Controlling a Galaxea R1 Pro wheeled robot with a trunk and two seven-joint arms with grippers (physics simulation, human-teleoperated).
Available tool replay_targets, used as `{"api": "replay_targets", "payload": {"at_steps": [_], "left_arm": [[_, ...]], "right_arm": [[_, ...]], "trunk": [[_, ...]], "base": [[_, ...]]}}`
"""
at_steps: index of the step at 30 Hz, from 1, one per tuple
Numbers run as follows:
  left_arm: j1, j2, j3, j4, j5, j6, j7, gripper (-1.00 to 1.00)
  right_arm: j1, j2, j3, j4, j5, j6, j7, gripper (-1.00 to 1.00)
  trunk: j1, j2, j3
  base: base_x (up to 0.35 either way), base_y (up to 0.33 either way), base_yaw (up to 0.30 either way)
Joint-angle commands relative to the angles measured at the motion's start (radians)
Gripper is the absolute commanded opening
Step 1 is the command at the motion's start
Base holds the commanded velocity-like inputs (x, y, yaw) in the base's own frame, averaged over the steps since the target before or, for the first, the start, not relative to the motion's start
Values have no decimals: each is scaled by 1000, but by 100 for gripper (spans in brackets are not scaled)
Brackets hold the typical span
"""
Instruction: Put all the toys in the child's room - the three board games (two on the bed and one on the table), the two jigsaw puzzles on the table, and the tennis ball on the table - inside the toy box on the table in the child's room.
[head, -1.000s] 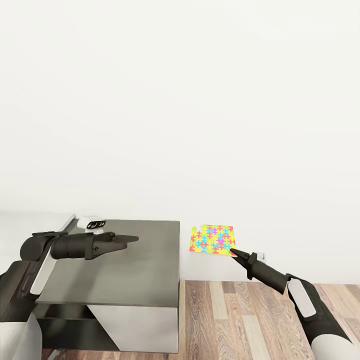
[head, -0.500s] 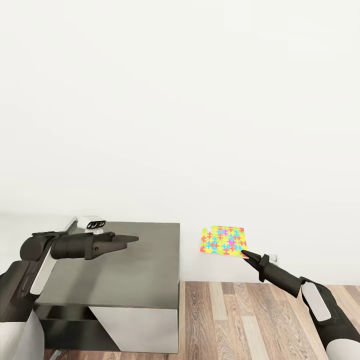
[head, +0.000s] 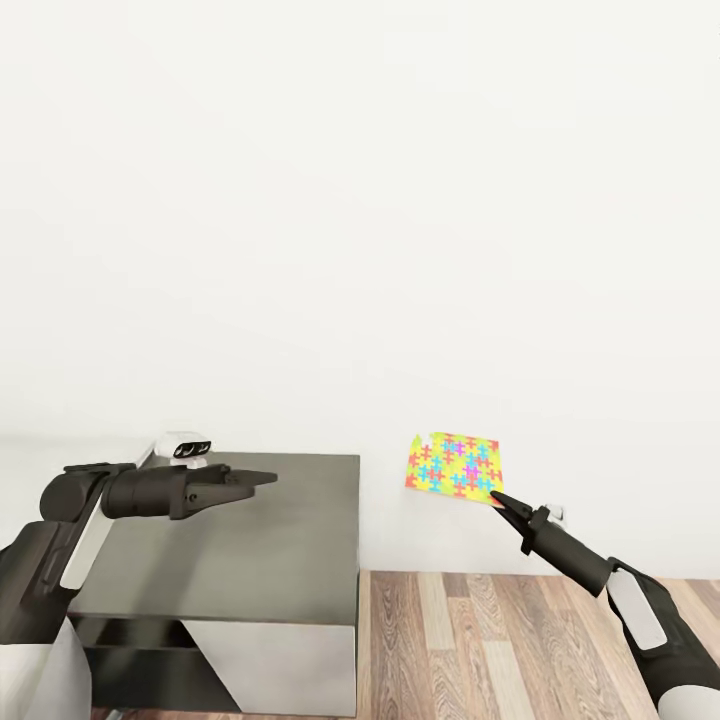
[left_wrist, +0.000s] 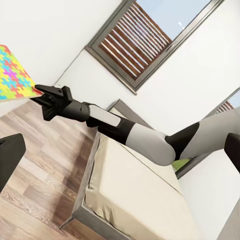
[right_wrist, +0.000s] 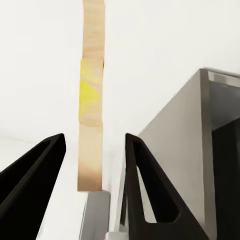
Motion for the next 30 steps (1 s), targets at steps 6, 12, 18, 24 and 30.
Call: {"api": "replay_targets", "payload": {"at_steps": [6, 12, 18, 24, 30], "left_arm": [[-1, -1, -2, 0, -2, 11, -4, 100], [-1, -1, -3, 0, -2, 11, -4, 100], [-1, -1, -2, 0, -2, 11, -4, 100], [-1, -1, -2, 0, -2, 11, -4, 100], [-1, -1, -3, 0, -1, 11, -4, 100]], "right_arm": [[-1, -1, -1, -1, 0, 2, 6, -100], [-1, -1, -1, -1, 0, 3, 7, -100], [-1, -1, -1, -1, 0, 3, 7, -100], [-1, -1, -1, -1, 0, 3, 8, -100], [-1, -1, -1, -1, 0, 2, 8, -100]], "trunk": [[-23, 42, 28], [-46, 84, 57], [-69, 126, 85], [-92, 168, 114], [-115, 210, 143]], "base": [[0, 0, 0], [0, 0, 0], [-111, 0, 0], [-100, 0, 0], [-10, 0, 0]]}}
